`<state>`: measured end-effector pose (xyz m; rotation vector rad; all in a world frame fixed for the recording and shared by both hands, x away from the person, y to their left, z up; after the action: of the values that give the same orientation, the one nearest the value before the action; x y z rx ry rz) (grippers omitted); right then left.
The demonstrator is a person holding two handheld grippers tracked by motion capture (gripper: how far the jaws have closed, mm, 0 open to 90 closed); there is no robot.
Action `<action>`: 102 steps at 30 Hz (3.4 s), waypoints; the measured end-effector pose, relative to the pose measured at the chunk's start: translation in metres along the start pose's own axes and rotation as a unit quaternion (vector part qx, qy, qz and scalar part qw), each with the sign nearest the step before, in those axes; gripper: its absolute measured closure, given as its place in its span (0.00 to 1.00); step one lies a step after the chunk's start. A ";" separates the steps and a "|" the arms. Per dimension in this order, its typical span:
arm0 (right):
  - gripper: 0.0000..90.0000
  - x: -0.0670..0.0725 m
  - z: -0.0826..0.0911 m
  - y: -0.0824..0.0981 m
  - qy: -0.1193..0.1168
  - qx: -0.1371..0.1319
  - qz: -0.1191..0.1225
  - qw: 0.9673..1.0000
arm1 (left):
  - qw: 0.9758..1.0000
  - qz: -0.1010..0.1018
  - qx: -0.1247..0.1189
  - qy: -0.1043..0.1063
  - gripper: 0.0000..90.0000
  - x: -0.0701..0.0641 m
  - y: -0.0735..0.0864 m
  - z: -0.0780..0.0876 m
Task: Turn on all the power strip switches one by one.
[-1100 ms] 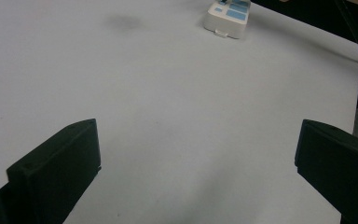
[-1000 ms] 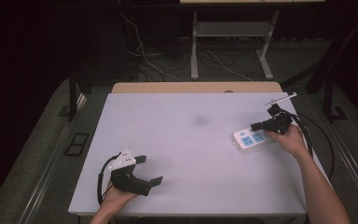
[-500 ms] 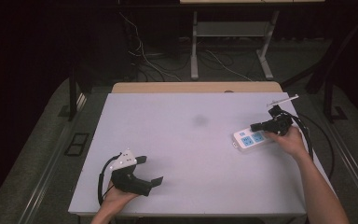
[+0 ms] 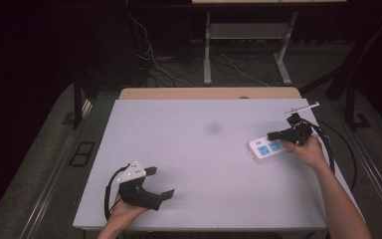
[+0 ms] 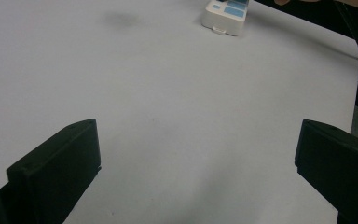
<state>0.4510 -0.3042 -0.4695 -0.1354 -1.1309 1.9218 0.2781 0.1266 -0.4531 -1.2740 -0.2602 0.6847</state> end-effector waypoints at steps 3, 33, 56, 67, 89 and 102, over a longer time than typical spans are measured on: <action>1.00 0.000 -0.001 0.000 0.002 0.004 0.004 1.000 | 1.000 0.000 0.000 0.000 0.00 0.000 0.000 0.000; 1.00 0.010 -0.001 -0.003 0.013 0.017 0.025 0.999 | 1.000 0.003 0.002 0.000 0.00 0.002 0.000 -0.001; 1.00 -0.002 0.036 -0.027 0.027 -0.009 0.031 0.999 | 1.000 0.004 0.003 0.000 0.00 0.002 0.001 -0.002; 1.00 -0.015 0.034 -0.024 0.035 0.000 0.022 0.999 | 1.000 0.005 0.004 0.000 0.00 0.003 0.002 -0.002; 1.00 -0.029 0.019 -0.009 0.039 0.034 0.017 0.999 | 1.000 0.005 0.004 -0.004 0.00 0.005 0.002 -0.001; 1.00 -0.031 0.019 -0.008 0.039 0.032 0.019 0.999 | 1.000 0.005 0.007 -0.006 0.00 0.004 0.003 -0.002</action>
<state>0.4652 -0.3375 -0.4623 -0.1957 -1.0222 1.9660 0.2813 0.1275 -0.4571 -1.2586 -0.2578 0.7012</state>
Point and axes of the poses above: each handheld gripper's, and its own axes: z roughly backward along the jaws, y roughly out of its underside, x roughly to its left, the point moved 6 cm from there along -z, roughly forward along the jaws, and after that the axes turned 11 degrees about -x, right-handed, at the moved point
